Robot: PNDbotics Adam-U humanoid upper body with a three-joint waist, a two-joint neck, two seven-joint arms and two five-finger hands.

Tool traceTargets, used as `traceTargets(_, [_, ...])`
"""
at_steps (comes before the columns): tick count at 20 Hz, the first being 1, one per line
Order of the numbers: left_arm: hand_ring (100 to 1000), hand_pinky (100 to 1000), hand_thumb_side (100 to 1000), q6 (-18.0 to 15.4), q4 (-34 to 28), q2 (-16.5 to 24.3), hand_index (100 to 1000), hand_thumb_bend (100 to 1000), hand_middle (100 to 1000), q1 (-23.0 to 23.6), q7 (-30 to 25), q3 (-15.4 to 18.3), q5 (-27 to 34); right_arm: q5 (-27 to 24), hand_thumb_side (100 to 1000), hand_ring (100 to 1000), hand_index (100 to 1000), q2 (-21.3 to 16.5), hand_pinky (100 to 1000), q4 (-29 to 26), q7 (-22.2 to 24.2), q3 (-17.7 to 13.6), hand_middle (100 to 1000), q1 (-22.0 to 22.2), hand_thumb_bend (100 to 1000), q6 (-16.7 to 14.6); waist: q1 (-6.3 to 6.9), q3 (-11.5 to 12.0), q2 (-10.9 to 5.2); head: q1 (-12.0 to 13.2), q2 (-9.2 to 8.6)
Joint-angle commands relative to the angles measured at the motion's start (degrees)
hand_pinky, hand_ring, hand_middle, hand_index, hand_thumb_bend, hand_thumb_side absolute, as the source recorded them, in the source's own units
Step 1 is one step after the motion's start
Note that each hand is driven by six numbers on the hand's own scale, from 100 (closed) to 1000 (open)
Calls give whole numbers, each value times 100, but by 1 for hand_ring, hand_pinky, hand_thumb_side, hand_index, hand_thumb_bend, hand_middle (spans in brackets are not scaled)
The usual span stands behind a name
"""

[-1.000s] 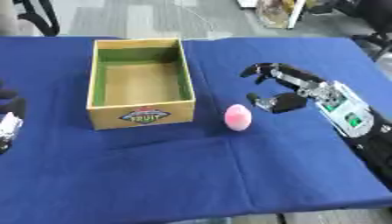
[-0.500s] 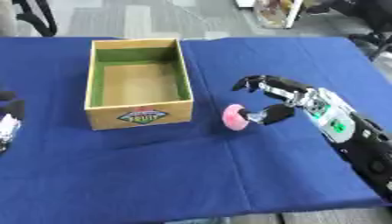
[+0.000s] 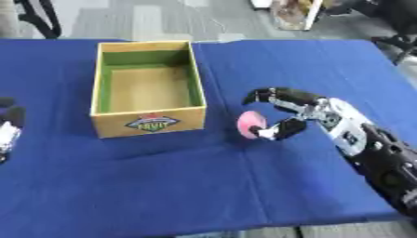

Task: Pick up objects on the table and place them in the box.

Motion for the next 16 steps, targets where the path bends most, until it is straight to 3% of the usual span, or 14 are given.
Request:
traceTargets(1, [730, 642, 143, -8, -74, 43, 711, 359, 545, -86, -15, -16, 17, 194, 492, 957, 906, -71, 811, 61, -37, -23, 863, -107, 249, -39, 8, 10, -48, -23, 8])
traceTargets(4, [730, 642, 146, -7, -74, 42, 711, 358, 545, -91, -14, -14, 14, 329, 411, 916, 899, -37, 765, 153, -84, -34, 850, -107, 226, -13, 5, 22, -37, -24, 3])
traceTargets(9, [730, 642, 146, -4, -73, 43, 711, 358, 546, -98, -12, -15, 14, 446, 423, 821, 886, -21, 651, 227, -236, -63, 826, -90, 120, 69, -6, 20, -31, -24, 1])
traceTargets(13, [731, 642, 145, -4, -71, 45, 711, 357, 546, -96, -10, -11, 12, 475, 386, 625, 808, -34, 471, 166, -484, -101, 715, -77, 100, 125, -15, 9, -37, -14, 4])
traceTargets(16, [731, 642, 145, -3, -69, 48, 711, 356, 546, -90, -5, -6, 13, 442, 348, 542, 727, -82, 385, 19, -743, -119, 601, -73, 100, 154, -23, 6, -49, -7, 9])
